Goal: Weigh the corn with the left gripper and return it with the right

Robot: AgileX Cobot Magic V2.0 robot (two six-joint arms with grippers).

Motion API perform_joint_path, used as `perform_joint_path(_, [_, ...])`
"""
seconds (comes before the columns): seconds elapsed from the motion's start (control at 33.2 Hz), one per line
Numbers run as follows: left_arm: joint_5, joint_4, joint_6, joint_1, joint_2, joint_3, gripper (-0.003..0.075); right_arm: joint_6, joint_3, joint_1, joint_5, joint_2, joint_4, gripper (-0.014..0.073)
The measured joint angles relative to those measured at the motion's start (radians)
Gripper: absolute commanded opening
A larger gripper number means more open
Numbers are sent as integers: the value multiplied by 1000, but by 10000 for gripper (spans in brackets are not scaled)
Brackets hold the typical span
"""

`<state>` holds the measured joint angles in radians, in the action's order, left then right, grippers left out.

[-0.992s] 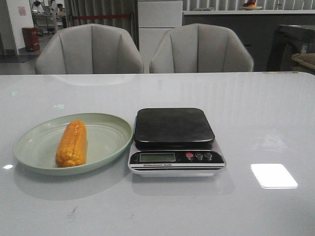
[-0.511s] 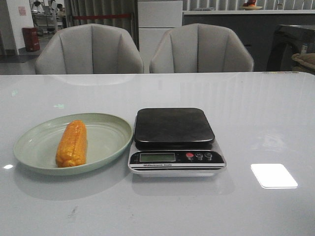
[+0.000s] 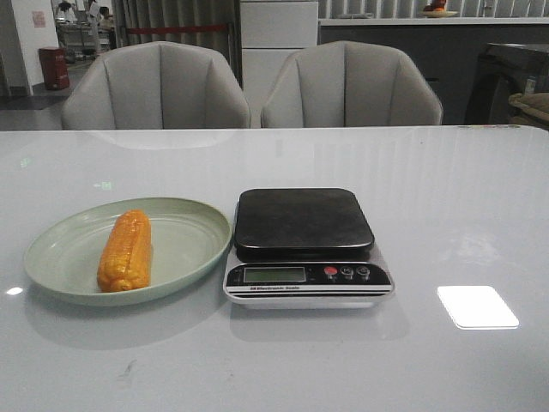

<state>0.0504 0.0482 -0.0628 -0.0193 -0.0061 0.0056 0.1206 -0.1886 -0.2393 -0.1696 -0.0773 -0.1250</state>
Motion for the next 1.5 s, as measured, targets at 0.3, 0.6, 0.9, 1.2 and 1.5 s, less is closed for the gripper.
perform_joint_path(0.3, [0, 0, 0, 0, 0, 0, 122, 0, 1, 12, 0, 0, 12, 155])
perform_joint_path(0.6, [0, 0, 0, 0, 0, 0, 122, 0, 39, 183, 20, 15, 82, 155])
perform_joint_path(0.9, [-2, 0, 0, 0, 0, 0, 122, -27, 212, 210, 190, 87, 89, 155])
perform_joint_path(1.2, [-2, 0, 0, 0, 0, 0, 122, -93, 215, 210, 199, 87, 100, 155])
perform_joint_path(1.5, [-2, 0, 0, 0, 0, 0, 122, -121, 215, 210, 201, 87, 114, 155])
